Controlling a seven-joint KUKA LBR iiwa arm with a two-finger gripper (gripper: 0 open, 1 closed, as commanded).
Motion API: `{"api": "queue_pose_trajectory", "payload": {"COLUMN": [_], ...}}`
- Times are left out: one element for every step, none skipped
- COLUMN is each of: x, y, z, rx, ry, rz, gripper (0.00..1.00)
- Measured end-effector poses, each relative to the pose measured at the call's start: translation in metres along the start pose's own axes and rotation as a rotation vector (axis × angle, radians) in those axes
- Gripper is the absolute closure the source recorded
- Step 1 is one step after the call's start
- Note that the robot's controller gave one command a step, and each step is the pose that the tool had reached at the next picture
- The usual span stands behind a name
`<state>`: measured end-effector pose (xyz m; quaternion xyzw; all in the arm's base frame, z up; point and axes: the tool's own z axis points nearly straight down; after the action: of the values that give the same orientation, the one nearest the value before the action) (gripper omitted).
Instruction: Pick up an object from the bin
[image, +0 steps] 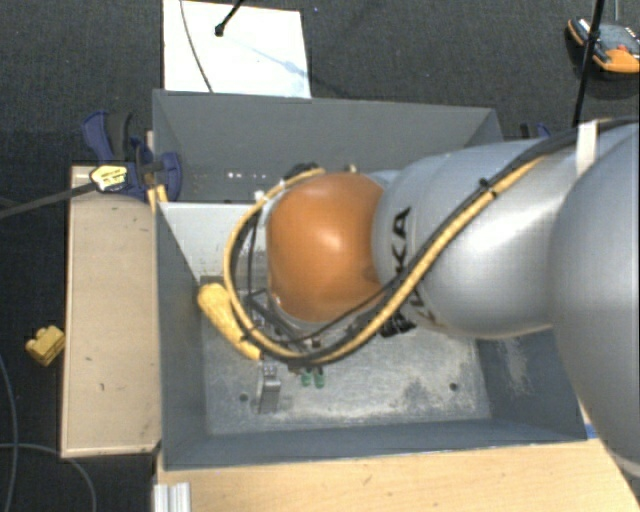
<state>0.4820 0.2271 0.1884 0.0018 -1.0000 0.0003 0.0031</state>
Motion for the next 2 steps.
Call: {"api": "queue_pose_trajectory", "payload": {"x": [-0.002, -0.061], "y": [-0.001, 0.0], "z": [-0.005, 0.066], "rx": [-0.002, -0.006], "ry": [-0.008, -0.016], "rz": [0.006, 0.015], "gripper": [0.0, 0.0]}}
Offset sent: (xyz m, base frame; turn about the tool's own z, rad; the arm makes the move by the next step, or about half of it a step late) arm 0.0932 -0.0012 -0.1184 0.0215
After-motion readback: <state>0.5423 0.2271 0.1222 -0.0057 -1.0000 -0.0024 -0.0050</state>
